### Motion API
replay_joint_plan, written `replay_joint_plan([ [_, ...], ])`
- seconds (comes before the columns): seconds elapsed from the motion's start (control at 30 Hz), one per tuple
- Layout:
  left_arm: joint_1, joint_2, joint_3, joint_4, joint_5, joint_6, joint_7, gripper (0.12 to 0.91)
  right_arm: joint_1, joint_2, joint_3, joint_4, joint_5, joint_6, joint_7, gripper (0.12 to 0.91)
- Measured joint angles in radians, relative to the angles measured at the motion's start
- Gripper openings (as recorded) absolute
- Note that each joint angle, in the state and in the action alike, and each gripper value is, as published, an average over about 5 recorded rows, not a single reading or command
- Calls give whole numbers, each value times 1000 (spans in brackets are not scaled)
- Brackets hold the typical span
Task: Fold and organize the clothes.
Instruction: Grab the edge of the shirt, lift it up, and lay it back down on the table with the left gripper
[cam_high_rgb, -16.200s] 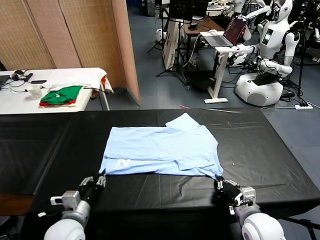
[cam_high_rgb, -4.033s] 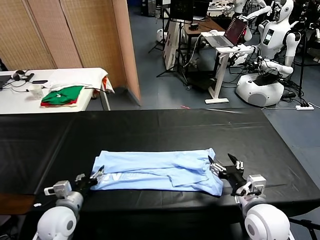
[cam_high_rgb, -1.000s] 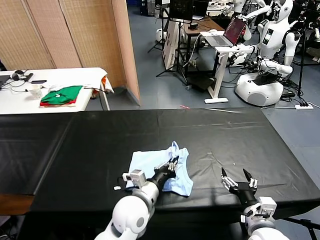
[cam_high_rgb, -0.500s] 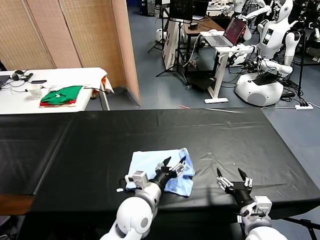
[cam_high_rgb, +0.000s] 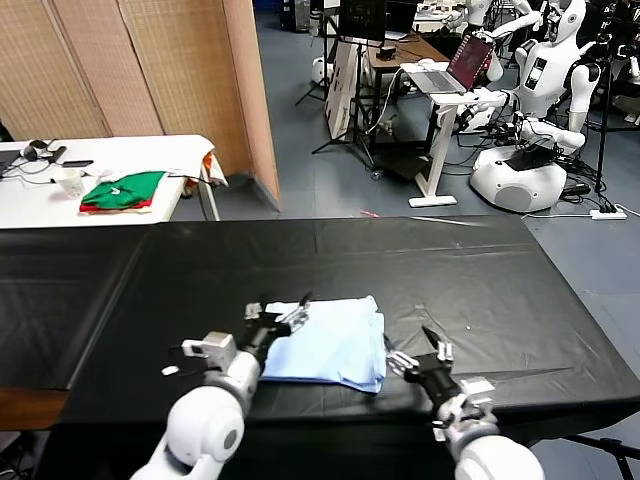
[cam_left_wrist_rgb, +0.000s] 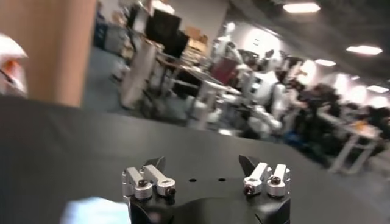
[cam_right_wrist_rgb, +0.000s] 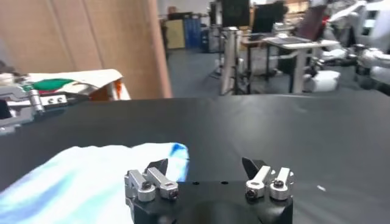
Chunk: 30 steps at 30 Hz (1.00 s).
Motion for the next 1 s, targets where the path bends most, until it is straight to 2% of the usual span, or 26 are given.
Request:
replay_joint_plan([
  [0.17, 46, 19, -51, 5, 0, 6, 16, 907, 20, 7, -26, -69, -87, 2, -7, 907],
  [0.33, 68, 34, -97, 18, -11, 2, 34, 907, 25, 13, -26, -93, -123, -10, -4, 907],
  [0.47, 83, 38, -126, 33, -11, -13, 48, 907, 12, 18, -11, -84, -95, 11, 9, 907],
  [0.73, 96, 26, -165, 81, -38, -51, 94, 907, -42, 17, 59, -3, 3, 114, 28, 907],
  [0.87, 98, 6, -167, 114, -67, -69, 121, 907, -75, 15, 102, 51, 43, 122, 28, 907],
  [1.0, 99, -17, -168, 152, -116, -81, 130, 907, -109, 17, 145, 104, 58, 122, 28, 907],
])
